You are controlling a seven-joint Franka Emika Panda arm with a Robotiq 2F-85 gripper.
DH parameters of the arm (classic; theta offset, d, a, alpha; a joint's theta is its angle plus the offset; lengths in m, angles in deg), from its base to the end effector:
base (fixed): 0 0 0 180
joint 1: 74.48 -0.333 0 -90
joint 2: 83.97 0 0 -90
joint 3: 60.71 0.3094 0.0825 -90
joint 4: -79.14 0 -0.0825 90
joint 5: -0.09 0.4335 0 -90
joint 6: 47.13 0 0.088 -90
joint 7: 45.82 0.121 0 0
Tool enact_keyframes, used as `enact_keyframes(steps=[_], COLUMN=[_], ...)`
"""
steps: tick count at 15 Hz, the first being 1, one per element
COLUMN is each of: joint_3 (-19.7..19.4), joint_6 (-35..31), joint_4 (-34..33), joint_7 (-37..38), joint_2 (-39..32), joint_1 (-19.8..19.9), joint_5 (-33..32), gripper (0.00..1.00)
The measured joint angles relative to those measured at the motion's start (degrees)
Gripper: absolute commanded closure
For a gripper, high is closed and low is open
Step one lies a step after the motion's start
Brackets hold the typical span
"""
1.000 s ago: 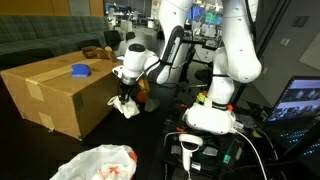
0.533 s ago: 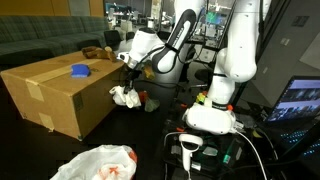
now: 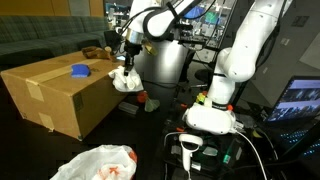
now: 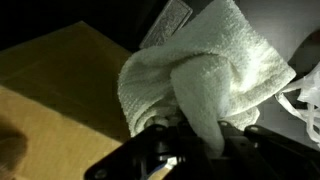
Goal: Pick up all the objects from the table and put them on the box, then pick up all the objects from the box and put them on the table
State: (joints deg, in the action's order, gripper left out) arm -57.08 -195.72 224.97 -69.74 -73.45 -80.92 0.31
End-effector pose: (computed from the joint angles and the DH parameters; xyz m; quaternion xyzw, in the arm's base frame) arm 0.4940 0.0868 0.3044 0.9503 0.2890 0.1141 0.0185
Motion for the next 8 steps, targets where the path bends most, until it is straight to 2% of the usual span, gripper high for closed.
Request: enact_keyframes(steps=[4,8], joint_3=[-1.24,0.50], joint_6=[16.97,29.87], joint_4=[-9.44,-21.36], joint_7=[2.16,8.72], joint_2=[4.05,2.31], joint_1=[1.26,1.35], joint_5=[-4.09,-9.73], gripper=[0.92,0.92])
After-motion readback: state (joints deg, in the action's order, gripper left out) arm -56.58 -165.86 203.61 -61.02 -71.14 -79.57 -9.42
